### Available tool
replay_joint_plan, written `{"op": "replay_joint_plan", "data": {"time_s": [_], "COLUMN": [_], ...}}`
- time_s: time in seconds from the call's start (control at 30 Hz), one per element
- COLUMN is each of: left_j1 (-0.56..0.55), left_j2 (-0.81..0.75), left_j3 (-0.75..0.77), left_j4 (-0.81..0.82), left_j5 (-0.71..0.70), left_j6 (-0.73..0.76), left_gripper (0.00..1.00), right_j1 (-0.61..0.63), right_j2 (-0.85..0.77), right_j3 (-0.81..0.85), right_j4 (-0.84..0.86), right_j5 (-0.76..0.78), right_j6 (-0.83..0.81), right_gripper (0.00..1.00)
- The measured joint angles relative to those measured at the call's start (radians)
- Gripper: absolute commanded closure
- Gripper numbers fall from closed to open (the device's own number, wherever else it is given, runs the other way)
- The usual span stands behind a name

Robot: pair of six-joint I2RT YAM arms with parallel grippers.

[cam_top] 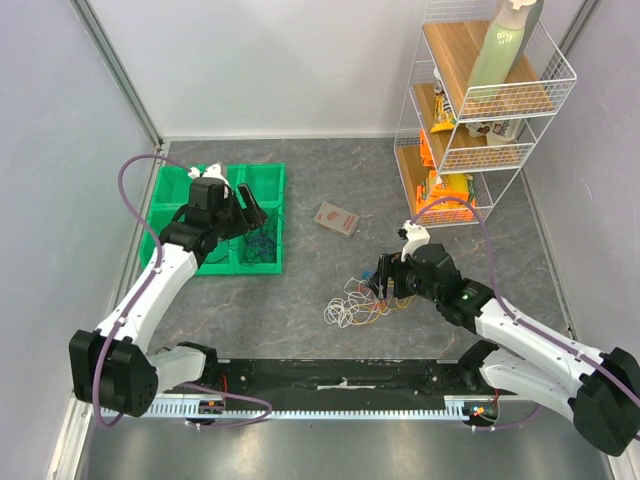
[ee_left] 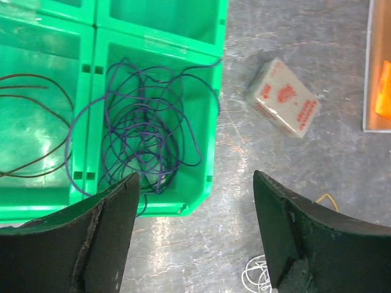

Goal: Untangle the cables

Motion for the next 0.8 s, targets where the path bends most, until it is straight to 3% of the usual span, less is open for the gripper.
{"op": "replay_joint_plan", "data": {"time_s": [0.03, 0.2, 0.33, 0.47, 0.5, 0.57, 0.8], "left_j1": [0.0, 0.0, -0.018, -0.18, -0.355, -0.407, -0.504], "left_j2": [-0.008, -0.011, 0.013, 0.092, 0.143, 0.157, 0.241], "left_j3": [0.0, -0.01, -0.033, -0.049, -0.073, -0.09, -0.183], "left_j4": [0.003, 0.021, 0.085, 0.166, 0.2, 0.205, 0.259], "left_j5": [0.013, 0.139, 0.327, 0.476, 0.536, 0.557, 0.562], "left_j6": [0.002, 0.009, 0.018, 0.033, 0.066, 0.076, 0.1], "left_gripper": [0.3, 0.38, 0.36, 0.34, 0.38, 0.44, 0.45], "right_j1": [0.0, 0.0, 0.0, 0.0, 0.0, 0.0, 0.0], "right_j2": [0.002, 0.028, 0.03, 0.039, 0.06, 0.068, 0.097], "right_j3": [0.0, -0.008, -0.027, -0.036, -0.036, -0.036, -0.036], "right_j4": [-0.003, -0.011, -0.014, -0.008, 0.01, 0.013, 0.06], "right_j5": [0.011, 0.029, 0.017, -0.055, -0.114, -0.135, -0.23], "right_j6": [0.002, 0.012, 0.019, 0.013, 0.0, -0.004, -0.017], "right_gripper": [0.18, 0.19, 0.19, 0.2, 0.21, 0.22, 0.28]}}
